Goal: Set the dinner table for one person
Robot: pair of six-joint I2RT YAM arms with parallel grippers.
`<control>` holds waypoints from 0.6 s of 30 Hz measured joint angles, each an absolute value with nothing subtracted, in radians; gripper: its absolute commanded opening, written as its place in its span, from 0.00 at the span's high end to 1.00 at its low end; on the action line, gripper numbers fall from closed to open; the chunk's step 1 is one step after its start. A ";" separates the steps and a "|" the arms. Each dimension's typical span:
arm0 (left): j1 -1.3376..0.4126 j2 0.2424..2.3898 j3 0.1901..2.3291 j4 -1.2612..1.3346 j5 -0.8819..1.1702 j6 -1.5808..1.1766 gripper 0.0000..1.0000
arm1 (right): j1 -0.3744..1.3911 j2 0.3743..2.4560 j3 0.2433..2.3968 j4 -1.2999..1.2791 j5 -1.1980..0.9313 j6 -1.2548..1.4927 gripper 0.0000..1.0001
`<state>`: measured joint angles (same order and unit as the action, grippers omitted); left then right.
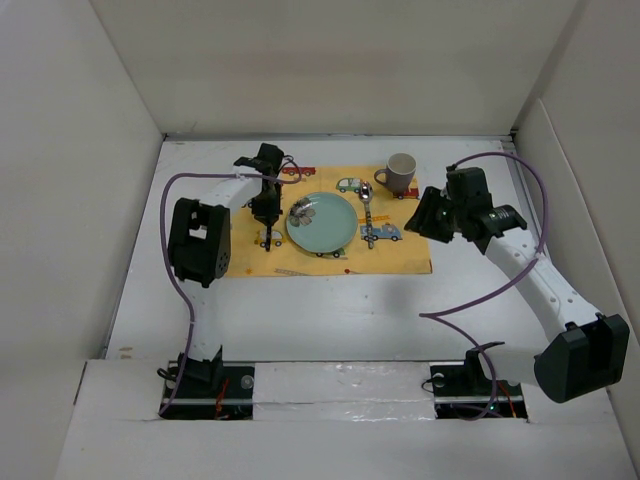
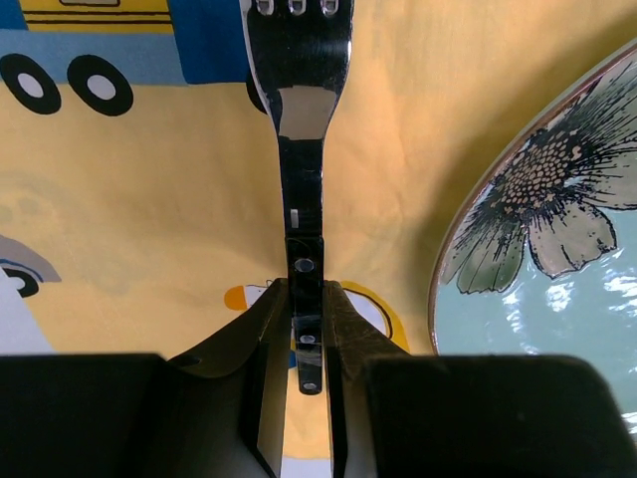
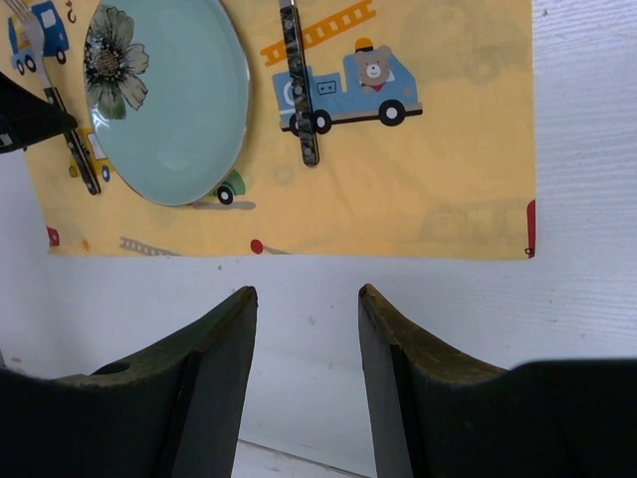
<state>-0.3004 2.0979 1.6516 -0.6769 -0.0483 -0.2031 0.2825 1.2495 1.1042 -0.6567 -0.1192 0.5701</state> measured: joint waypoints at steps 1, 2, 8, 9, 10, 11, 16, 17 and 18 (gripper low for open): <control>-0.300 2.099 1.652 -0.678 -0.046 -0.203 1.00 | 0.282 1.250 1.104 -0.658 -0.119 0.571 0.49; -0.300 2.099 1.652 -0.679 -0.043 -0.203 1.00 | 0.282 1.250 1.104 -0.659 -0.119 0.572 0.49; -0.300 2.118 1.652 -0.678 -0.041 -0.208 0.58 | 0.282 1.250 1.103 -0.663 -0.120 0.574 0.46; -0.300 2.122 1.652 -0.678 -0.036 -0.213 0.50 | 0.282 1.250 1.103 -0.665 -0.119 0.574 0.44; -0.300 2.126 1.652 -0.678 -0.034 -0.218 0.44 | 0.282 1.250 1.103 -0.667 -0.120 0.574 0.43; -0.300 2.129 1.652 -0.678 -0.031 -0.222 0.42 | 0.282 1.250 1.103 -0.670 -0.119 0.574 0.42; -0.300 2.129 1.651 -0.680 -0.035 -0.237 0.30 | 0.282 1.250 1.121 -0.698 -0.109 0.575 0.31; -0.300 2.129 1.651 -0.682 -0.039 -0.240 0.30 | 0.282 1.250 1.136 -0.711 -0.104 0.575 0.31; -0.300 2.124 1.651 -0.685 -0.045 -0.245 0.29 | 0.282 1.250 1.145 -0.716 -0.101 0.574 0.35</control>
<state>-0.3004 2.1242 1.6512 -0.6849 -0.0448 -0.2451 0.2825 1.2499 1.1446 -0.7158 -0.1013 0.5743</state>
